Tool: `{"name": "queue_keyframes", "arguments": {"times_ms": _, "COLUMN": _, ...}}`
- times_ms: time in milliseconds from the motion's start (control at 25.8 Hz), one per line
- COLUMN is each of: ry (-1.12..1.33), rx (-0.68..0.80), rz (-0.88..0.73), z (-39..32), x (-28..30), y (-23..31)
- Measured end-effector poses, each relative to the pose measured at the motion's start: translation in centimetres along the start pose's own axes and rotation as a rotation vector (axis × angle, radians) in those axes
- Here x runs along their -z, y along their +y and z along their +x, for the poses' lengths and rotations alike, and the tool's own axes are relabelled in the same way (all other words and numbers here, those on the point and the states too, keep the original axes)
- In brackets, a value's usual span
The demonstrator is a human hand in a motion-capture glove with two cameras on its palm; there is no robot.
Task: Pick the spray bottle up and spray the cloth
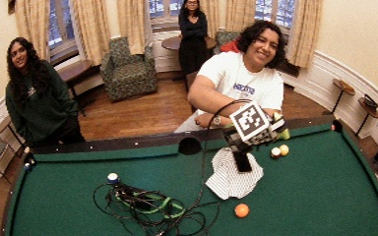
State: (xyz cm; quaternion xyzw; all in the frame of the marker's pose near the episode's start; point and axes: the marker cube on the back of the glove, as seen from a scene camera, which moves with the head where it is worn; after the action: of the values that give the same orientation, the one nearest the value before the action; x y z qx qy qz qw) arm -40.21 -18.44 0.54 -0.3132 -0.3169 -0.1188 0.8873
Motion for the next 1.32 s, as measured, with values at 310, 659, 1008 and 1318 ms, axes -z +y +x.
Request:
{"name": "queue_keyframes", "arguments": {"times_ms": 310, "ry": -0.184, "rx": 0.227, "rz": 0.076, "z": -2.0, "x": -4.6, "y": -1.9}}
{"name": "queue_keyframes", "arguments": {"times_ms": 659, "ry": -0.382, "rx": 0.315, "rz": 0.182, "z": -0.7, "x": -13.6, "y": -5.6}}
{"name": "queue_keyframes", "arguments": {"times_ms": 1008, "ry": -0.418, "rx": 0.396, "rz": 0.269, "z": 1.1, "x": -19.8, "y": -8.9}}
{"name": "queue_keyframes", "arguments": {"times_ms": 1318, "ry": -0.459, "rx": 0.456, "rz": 0.318, "z": 1.2, "x": -21.9, "y": -10.9}}
